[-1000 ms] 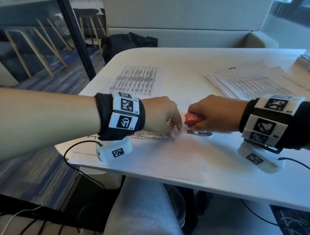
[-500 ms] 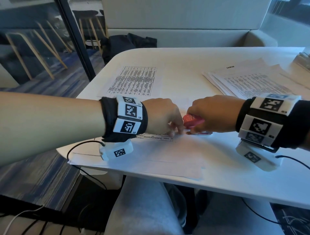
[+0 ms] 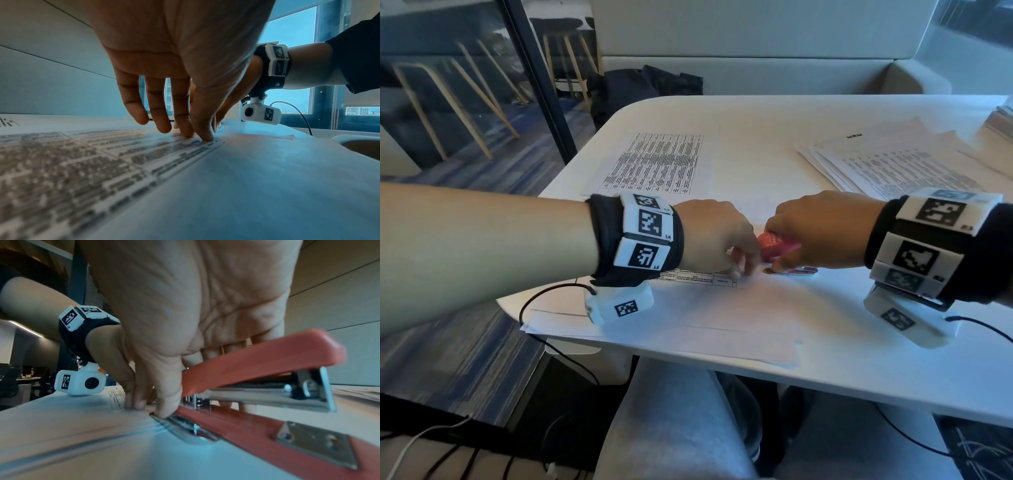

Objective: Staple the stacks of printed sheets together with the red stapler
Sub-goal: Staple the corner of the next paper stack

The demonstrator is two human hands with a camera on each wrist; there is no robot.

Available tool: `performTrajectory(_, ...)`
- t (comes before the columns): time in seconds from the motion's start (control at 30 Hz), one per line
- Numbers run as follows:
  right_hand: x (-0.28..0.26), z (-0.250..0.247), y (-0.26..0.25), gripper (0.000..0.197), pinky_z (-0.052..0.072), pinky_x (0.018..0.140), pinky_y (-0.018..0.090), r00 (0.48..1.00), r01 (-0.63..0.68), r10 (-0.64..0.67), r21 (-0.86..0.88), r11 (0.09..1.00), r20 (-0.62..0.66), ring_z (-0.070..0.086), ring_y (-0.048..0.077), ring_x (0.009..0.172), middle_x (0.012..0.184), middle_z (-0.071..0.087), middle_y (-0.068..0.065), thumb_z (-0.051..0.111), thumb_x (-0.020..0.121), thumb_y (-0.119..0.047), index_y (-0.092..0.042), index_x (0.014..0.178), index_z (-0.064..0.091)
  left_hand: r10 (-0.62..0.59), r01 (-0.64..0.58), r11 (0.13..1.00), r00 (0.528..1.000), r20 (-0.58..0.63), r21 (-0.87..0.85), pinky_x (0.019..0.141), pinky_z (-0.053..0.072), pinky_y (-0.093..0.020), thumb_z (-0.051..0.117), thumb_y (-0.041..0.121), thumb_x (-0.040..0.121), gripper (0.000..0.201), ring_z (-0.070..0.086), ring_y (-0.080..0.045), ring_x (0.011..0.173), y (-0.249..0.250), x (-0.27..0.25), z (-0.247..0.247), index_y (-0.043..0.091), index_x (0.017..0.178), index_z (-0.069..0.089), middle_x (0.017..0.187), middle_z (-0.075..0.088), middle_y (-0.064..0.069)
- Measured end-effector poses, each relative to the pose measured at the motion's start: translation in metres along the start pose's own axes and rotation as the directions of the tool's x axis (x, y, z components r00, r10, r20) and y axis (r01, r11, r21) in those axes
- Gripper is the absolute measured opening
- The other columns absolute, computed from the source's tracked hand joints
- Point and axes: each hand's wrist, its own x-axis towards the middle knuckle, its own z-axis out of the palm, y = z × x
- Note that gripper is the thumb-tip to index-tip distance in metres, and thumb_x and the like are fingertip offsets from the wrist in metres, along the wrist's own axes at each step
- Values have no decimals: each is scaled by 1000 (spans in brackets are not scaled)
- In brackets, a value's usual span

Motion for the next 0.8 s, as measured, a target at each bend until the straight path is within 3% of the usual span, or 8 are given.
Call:
performTrajectory(0.3, 0, -1, 0, 33, 37, 59, 28, 1000, 7, -7, 7, 1000, 13, 54, 18, 81, 96, 58, -5, 55, 86, -57, -25, 95, 55, -45, 46, 999, 989, 138, -1, 69, 40, -24, 69, 26, 81, 12, 57, -8, 84, 4, 11, -7, 30, 91, 66, 89, 65, 11)
performTrajectory(0.57, 0, -1, 0, 36, 31, 54, 24, 1000, 2, -2, 0, 1000, 23, 55, 17, 80, 96, 58, -6, 54, 87, -57, -25, 101, 58, -23, 20, 1000, 985, 170, 15, 61, 35, -16, 69, 29, 82, 11, 54, -11, 83, 4, 15, -10, 25, 89, 62, 96, 63, 4)
performTrajectory(0.7, 0, -2, 0, 36, 39, 63, 29, 999, -5, 5, -4, 1000, 51, 55, 18, 81, 97, 57, -5, 54, 86, -56, -24, 102, 58, -18, 22, 999, 993, 117, -33, 53, 33, -3, 71, 24, 80, 13, 46, 1, 63, 4, 12, -9, 22, 78, 59, 77, 58, 10)
performTrajectory(0.8, 0, -3, -1, 38, 43, 69, 30, 997, -8, 9, -19, 1000, 72, 57, 18, 84, 98, 57, -5, 52, 86, -58, -25, 104, 58, -57, 61, 993, 998, 40, -102, 53, 36, -7, 73, 15, 72, 20, 49, -2, 56, 6, 5, -7, 22, 64, 57, 63, 58, 11)
